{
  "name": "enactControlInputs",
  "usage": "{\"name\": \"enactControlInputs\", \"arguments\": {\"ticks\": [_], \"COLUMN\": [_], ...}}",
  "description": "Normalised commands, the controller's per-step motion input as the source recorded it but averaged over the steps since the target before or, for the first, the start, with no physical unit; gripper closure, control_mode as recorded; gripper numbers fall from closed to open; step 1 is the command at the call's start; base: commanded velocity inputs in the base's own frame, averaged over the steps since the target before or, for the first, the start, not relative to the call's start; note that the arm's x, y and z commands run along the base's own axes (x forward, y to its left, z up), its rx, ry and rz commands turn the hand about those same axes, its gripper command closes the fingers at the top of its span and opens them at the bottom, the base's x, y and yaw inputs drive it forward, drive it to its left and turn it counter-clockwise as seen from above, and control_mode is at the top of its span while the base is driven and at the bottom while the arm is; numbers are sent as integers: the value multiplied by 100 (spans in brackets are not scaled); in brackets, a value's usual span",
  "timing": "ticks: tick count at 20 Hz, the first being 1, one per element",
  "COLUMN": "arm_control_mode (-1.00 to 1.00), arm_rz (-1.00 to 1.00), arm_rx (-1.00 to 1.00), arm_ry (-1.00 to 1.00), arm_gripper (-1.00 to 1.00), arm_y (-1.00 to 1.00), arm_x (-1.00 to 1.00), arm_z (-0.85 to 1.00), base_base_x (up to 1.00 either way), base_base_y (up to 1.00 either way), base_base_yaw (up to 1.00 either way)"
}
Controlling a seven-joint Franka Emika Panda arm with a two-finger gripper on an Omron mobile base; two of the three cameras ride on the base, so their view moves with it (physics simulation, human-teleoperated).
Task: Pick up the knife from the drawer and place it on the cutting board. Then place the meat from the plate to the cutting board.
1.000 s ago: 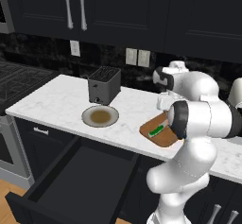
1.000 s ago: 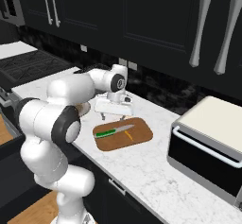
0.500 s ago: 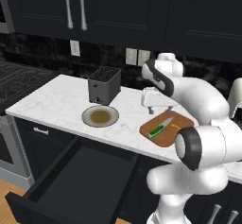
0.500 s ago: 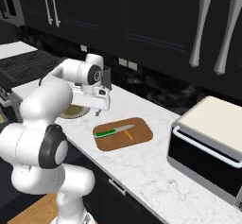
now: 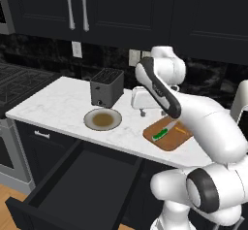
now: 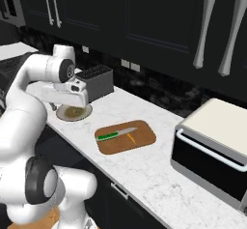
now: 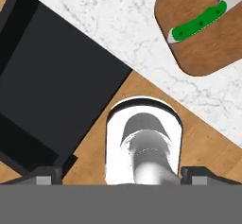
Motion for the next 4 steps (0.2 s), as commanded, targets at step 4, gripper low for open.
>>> {"name": "enactControlInputs", "arguments": {"ticks": [4], "arm_control_mode": [-100], "arm_rz": [-7], "arm_rx": [-16], "arm_ry": [-14], "arm_gripper": [-100], "arm_y": [67], "arm_x": [-40], "arm_z": [23], "base_base_x": [0], "base_base_y": [0], "base_base_yaw": [0]}}
